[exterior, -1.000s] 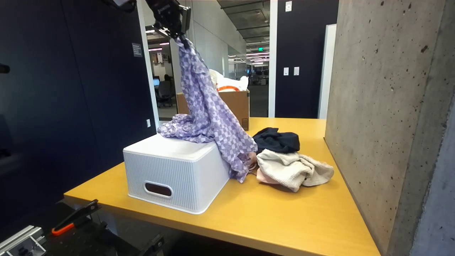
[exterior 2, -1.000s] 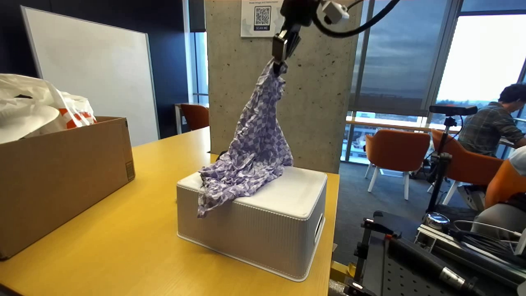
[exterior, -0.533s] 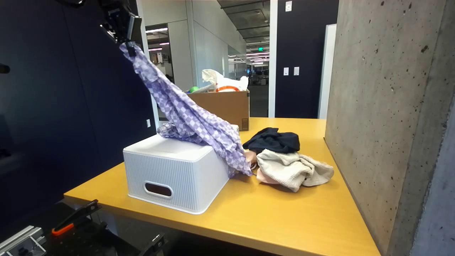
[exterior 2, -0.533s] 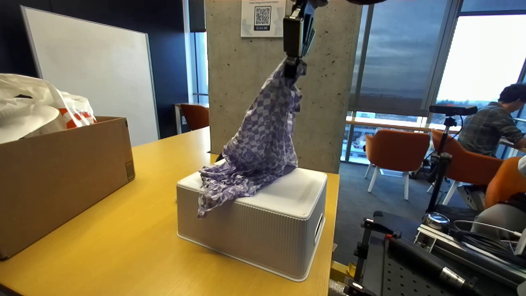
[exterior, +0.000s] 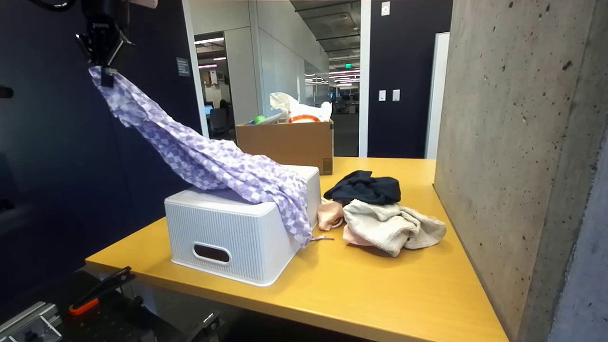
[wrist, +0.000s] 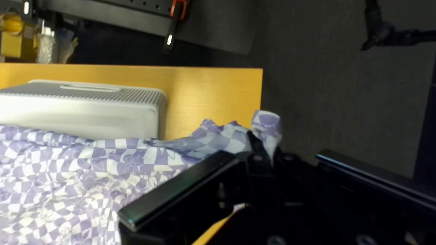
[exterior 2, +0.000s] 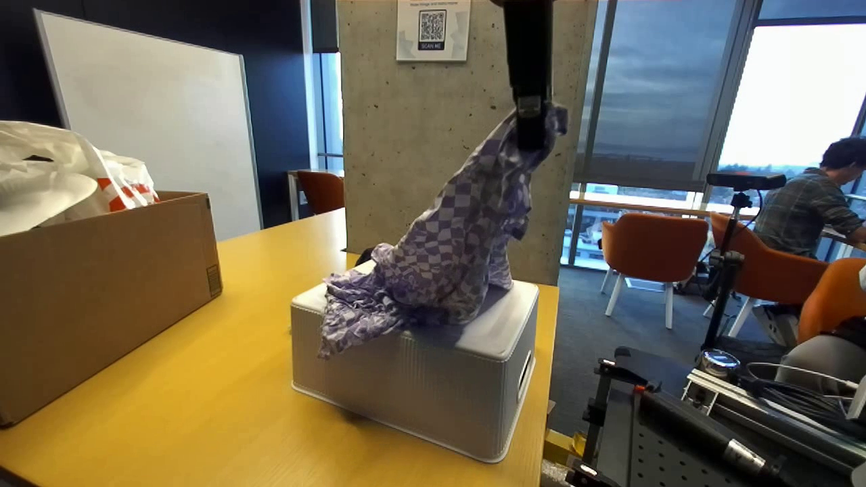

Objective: Put the purple cloth on the white basket

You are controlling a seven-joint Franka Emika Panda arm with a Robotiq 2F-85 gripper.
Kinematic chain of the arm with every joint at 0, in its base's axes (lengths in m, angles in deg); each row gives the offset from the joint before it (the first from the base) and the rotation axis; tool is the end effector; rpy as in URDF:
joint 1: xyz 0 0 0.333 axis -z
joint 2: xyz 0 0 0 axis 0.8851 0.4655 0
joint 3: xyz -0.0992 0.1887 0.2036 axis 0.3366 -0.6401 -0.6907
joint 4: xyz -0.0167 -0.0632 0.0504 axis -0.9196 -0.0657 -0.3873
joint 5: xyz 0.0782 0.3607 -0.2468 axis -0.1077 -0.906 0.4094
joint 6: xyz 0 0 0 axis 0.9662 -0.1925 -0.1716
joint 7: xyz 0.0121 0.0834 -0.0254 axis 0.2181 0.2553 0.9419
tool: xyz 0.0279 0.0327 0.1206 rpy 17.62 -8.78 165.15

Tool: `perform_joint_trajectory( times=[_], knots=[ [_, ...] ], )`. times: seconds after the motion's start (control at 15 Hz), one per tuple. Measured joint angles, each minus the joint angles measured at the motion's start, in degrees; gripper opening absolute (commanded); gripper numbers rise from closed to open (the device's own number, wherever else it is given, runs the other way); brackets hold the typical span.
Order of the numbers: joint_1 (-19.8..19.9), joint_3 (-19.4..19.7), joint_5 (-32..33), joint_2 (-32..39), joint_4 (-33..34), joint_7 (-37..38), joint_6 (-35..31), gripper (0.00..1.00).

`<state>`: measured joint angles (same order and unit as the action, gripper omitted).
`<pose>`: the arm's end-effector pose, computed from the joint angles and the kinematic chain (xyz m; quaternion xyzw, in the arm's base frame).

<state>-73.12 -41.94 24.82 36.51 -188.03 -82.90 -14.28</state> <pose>0.5050 0.2152 0.4800 -0.9867 -0.1284 0.0736 0.0679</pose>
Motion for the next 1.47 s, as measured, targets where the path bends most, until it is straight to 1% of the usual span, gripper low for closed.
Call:
perform_joint_trajectory(
  times=[0.2, 0.27, 0.33, 0.47, 0.73, 0.87, 0.93, 1.0, 1.07, 1.27, 1.47],
  knots=[
    [0.1, 0.0, -2.8, 2.4, 1.9, 0.3, 5.7, 0.01],
    [0.3, 0.1, -3.1, 3.4, 2.3, 0.5, 6.7, 0.28],
    [0.5, 0.2, -3.2, 4.4, 2.8, 0.6, 7.5, 0.29],
    [1.0, 0.5, -3.4, 6.6, 3.9, 1.0, 8.8, 0.41],
    [2.6, 1.4, -3.2, 10.3, 6.9, 1.0, 12.0, 0.71],
    [3.9, 2.5, -2.4, 11.9, 9.3, 0.9, 12.8, 0.84],
    [4.7, 3.3, -1.4, 12.8, 10.8, 0.2, 13.2, 0.93],
    [5.6, 4.1, -0.3, 13.9, 12.5, -0.5, 13.5, 0.99],
    [6.6, 5.1, 0.9, 15.3, 14.2, -1.6, 13.5, 1.0],
    [9.7, 7.7, 3.6, 20.5, 19.5, -6.7, 13.5, 1.0],
    [12.2, 9.3, 5.8, 26.8, 23.8, -12.2, 13.0, 1.0]
  ],
)
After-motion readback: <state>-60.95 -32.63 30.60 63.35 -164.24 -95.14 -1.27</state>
